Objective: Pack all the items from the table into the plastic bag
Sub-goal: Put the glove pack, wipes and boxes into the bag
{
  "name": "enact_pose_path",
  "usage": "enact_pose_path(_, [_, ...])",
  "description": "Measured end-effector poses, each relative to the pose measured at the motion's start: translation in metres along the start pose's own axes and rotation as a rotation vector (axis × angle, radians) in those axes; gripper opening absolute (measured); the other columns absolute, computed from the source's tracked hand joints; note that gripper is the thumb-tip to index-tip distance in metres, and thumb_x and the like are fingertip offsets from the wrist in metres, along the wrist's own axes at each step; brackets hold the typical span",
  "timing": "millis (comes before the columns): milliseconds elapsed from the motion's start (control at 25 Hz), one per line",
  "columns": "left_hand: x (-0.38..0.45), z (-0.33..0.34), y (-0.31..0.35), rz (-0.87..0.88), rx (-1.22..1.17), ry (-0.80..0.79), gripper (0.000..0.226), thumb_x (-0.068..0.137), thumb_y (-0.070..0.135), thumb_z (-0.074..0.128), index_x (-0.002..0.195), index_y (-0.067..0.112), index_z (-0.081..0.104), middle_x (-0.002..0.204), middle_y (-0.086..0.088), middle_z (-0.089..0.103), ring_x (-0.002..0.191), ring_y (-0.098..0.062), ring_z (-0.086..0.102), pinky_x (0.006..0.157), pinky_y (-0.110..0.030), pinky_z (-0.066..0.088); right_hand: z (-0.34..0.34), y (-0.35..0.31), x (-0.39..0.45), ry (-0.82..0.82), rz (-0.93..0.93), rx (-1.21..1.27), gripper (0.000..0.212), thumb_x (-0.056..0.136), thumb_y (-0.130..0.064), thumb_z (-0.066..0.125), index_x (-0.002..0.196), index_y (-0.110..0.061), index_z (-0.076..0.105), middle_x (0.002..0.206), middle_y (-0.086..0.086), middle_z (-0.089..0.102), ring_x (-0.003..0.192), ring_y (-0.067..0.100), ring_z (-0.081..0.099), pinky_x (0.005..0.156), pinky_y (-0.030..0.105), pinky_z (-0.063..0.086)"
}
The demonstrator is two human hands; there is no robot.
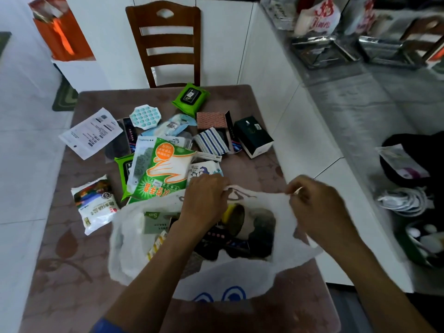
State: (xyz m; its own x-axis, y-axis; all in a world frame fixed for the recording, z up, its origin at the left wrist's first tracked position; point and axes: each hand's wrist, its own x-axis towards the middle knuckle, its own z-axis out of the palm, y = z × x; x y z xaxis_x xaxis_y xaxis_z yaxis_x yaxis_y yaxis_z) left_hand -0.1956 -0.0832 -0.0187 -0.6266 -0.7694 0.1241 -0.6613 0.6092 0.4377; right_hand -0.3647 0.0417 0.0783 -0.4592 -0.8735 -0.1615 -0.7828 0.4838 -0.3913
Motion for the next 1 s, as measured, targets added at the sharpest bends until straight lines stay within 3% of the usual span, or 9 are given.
enact_pose_path(40, [-0.001,-0.002,0.000,-0.008,-0.009,0.056,0.017,0.084,0.026,0.060,0.082,0.014,0.072,0.083,-0.007,0.071,0.080,-0.033,0.064,0.068,-0.037,0.044,-0.004,0.002,0.004,0.074,-0.012,0.103,0.013,0.087,-0.008,0.055,0.081,-0.018,0.059,0.066,-0.004,0.061,0.052,0.004,0.051,0.044,0.014,0.032])
enact_pose_path(120, [-0.001,-0.010,-0.001,-0.015,0.012,-0.016,0.022,0.087,0.034,0.059,0.082,0.017,0.072,0.081,-0.006,0.071,0.078,-0.030,0.064,0.063,-0.033,0.042,-0.007,-0.002,0.011,-0.069,-0.063,0.096,0.018,0.088,-0.009,0.056,0.079,-0.024,0.061,0.073,-0.007,0.062,0.064,0.001,0.056,0.051,0.015,0.036])
enact_pose_path(240, [-0.002,-0.026,0.002,-0.067,-0.216,-0.242,0.037,0.085,0.052,0.058,0.082,0.019,0.074,0.076,-0.001,0.071,0.071,-0.018,0.065,0.058,-0.030,0.042,-0.015,-0.007,0.028,-0.309,-0.076,0.051,0.008,0.088,-0.040,0.063,0.089,-0.032,0.064,0.091,-0.011,0.066,0.081,0.007,0.061,0.062,0.025,0.044])
enact_pose_path(360, [0.021,-0.033,-0.006,-0.296,-0.569,-0.069,0.036,0.093,0.045,0.054,0.087,0.017,0.075,0.084,0.001,0.073,0.077,-0.015,0.067,0.066,-0.030,0.048,-0.030,-0.010,0.067,-0.026,-0.087,0.171,0.023,0.086,-0.055,0.057,0.087,-0.033,0.065,0.086,-0.014,0.066,0.078,0.008,0.062,0.068,0.029,0.049])
enact_pose_path(480, [0.063,-0.001,-0.039,-0.447,-0.188,-0.082,0.025,0.088,0.036,0.058,0.106,0.023,0.070,0.110,-0.001,0.070,0.102,-0.024,0.063,0.082,-0.036,0.048,0.008,-0.017,0.132,-0.055,-0.138,0.130,0.017,0.088,-0.041,0.062,0.093,-0.027,0.067,0.095,-0.005,0.070,0.083,0.014,0.064,0.076,0.031,0.052])
enact_pose_path(600, [0.090,0.047,-0.068,-0.399,0.163,-0.402,0.048,0.082,0.026,0.063,0.128,0.021,0.054,0.133,-0.007,0.055,0.118,-0.032,0.051,0.092,-0.042,0.042,0.082,-0.017,0.187,-0.371,-0.208,-0.041,0.023,0.091,-0.031,0.060,0.108,-0.017,0.067,0.111,0.004,0.068,0.094,0.017,0.062,0.078,0.027,0.048])
enact_pose_path(680, [0.097,0.065,-0.086,-0.365,0.323,-0.410,0.063,0.077,0.024,0.068,0.136,0.021,0.045,0.142,-0.007,0.044,0.124,-0.033,0.044,0.095,-0.046,0.039,0.122,-0.012,0.207,-0.432,-0.332,-0.180,0.025,0.087,-0.030,0.061,0.107,-0.016,0.067,0.110,0.006,0.066,0.095,0.020,0.062,0.082,0.030,0.052])
enact_pose_path(880, [0.090,0.070,-0.107,-0.426,0.351,-0.447,0.060,0.081,0.029,0.067,0.137,0.021,0.046,0.140,-0.008,0.050,0.124,-0.031,0.044,0.097,-0.045,0.041,0.196,-0.011,0.247,-0.569,-0.517,-0.231,0.086,0.074,-0.038,0.077,0.147,-0.022,0.032,0.151,0.003,0.038,0.130,0.024,0.045,0.102,0.036,0.040])
enact_pose_path(1000, [0.081,0.050,-0.092,-0.483,0.175,-0.403,0.050,0.086,0.027,0.063,0.134,0.020,0.052,0.135,-0.009,0.056,0.121,-0.032,0.051,0.098,-0.040,0.042,0.237,-0.025,0.258,-0.581,-0.583,-0.364,0.108,0.064,-0.045,0.082,0.150,-0.018,0.021,0.153,0.007,0.032,0.131,0.029,0.044,0.103,0.043,0.043])
